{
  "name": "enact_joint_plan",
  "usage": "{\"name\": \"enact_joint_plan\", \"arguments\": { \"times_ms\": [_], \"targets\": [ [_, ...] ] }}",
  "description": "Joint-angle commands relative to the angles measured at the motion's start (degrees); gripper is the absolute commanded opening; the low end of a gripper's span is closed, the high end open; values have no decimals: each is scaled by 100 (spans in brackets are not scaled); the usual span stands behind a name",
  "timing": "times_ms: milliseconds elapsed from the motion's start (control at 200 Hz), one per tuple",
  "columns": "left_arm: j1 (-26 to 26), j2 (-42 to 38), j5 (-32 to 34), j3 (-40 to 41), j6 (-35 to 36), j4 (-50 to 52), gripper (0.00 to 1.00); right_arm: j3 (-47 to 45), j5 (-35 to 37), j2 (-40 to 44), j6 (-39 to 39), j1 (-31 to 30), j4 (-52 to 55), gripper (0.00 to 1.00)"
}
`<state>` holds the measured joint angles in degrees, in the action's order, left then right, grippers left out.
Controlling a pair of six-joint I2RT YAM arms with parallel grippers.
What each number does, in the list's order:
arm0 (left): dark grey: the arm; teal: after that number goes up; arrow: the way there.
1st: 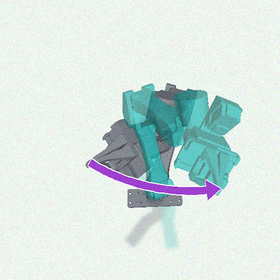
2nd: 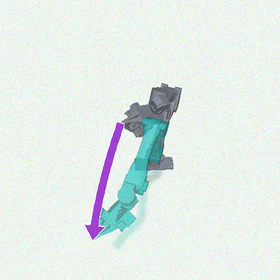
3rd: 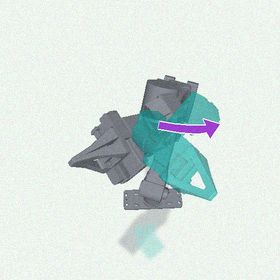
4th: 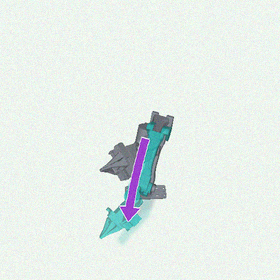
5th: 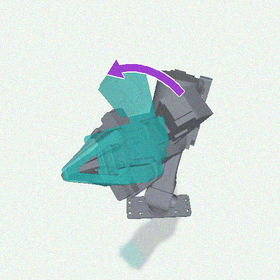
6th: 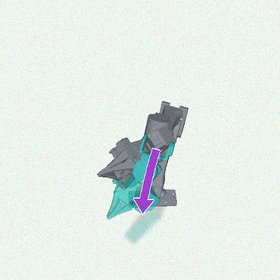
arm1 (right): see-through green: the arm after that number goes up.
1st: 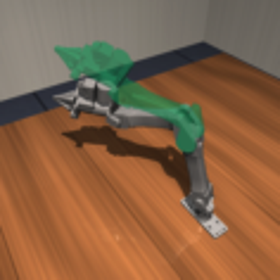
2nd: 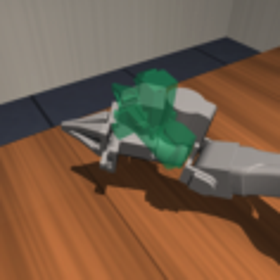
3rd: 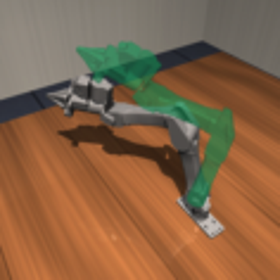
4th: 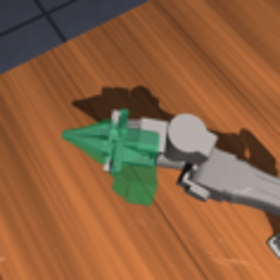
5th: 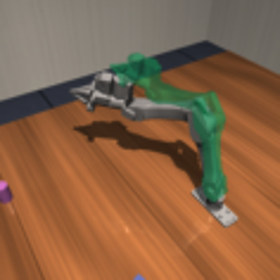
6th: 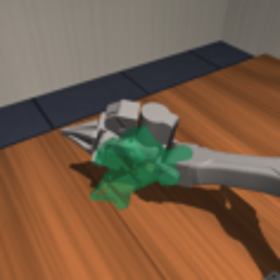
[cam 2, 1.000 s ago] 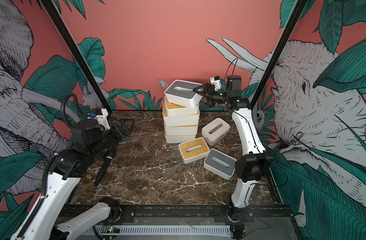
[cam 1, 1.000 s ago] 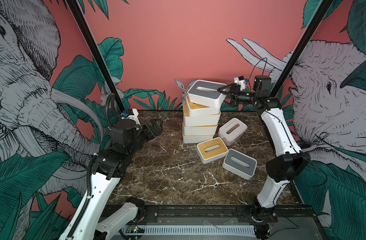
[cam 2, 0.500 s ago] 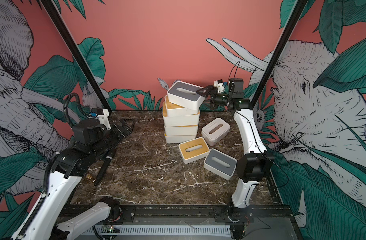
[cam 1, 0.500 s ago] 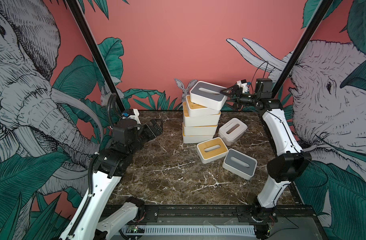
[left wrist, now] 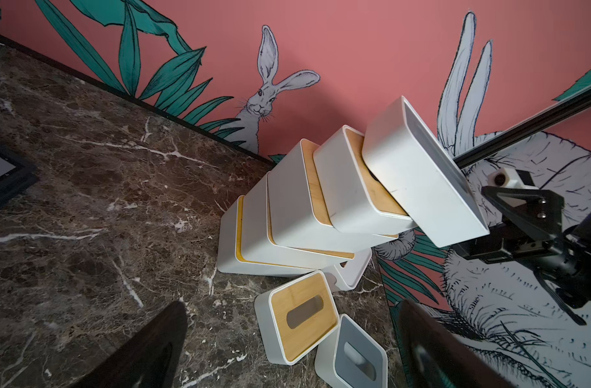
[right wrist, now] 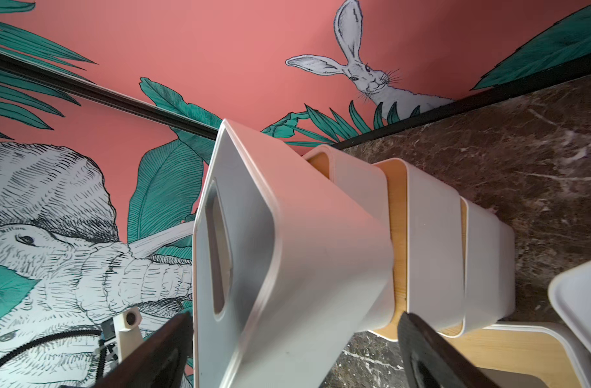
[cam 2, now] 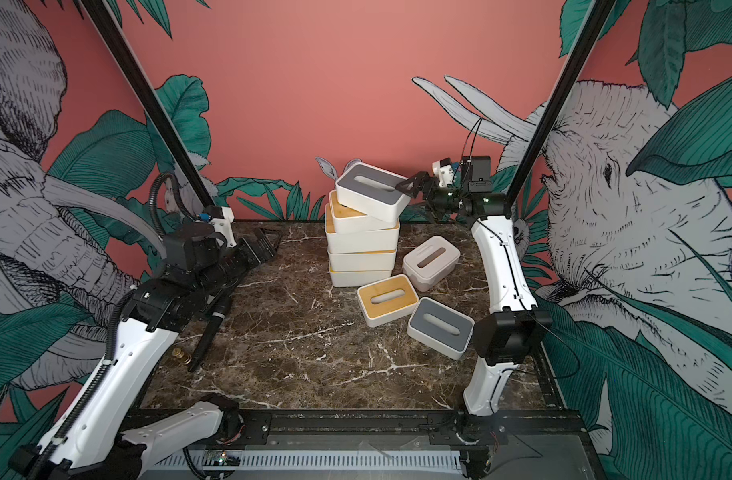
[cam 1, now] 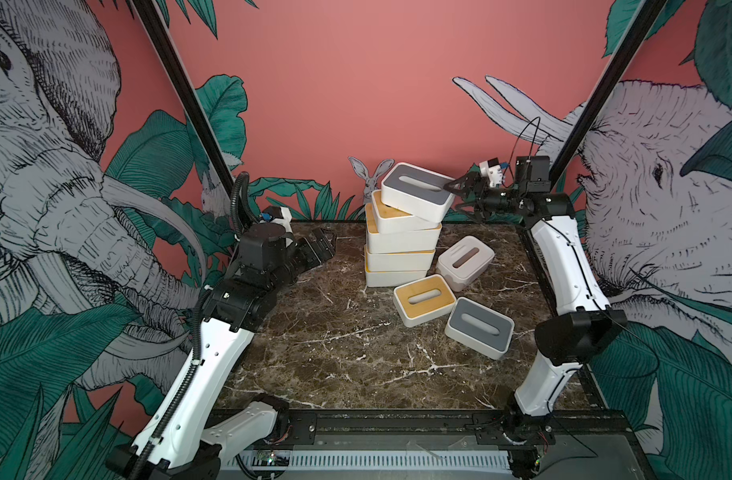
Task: Stack the tissue boxes
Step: Place the tissue box at the tissue box.
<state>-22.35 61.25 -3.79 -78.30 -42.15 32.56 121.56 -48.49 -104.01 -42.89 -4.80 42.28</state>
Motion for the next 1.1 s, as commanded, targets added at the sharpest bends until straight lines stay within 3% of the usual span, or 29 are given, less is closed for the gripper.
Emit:
{"name": "enact_joint_plan", "arguments": {
  "times_ms": [0,375,600,1095],
  "targets": [
    [25,120,-293,-345,187,-228,99,205,429,324,409,35,366,97],
    [25,1809,-1438,-1760,530,-853,100,740,415,220,395,-233,378,99],
    [29,2813,-1729,-2707,648,-1069,100,1198,345,-145,180,-368,202,99],
    [29,3948,-2175,-3916,664,-1444,99,1755,182,-720,-199,-450,-223,99]
  ]
}}
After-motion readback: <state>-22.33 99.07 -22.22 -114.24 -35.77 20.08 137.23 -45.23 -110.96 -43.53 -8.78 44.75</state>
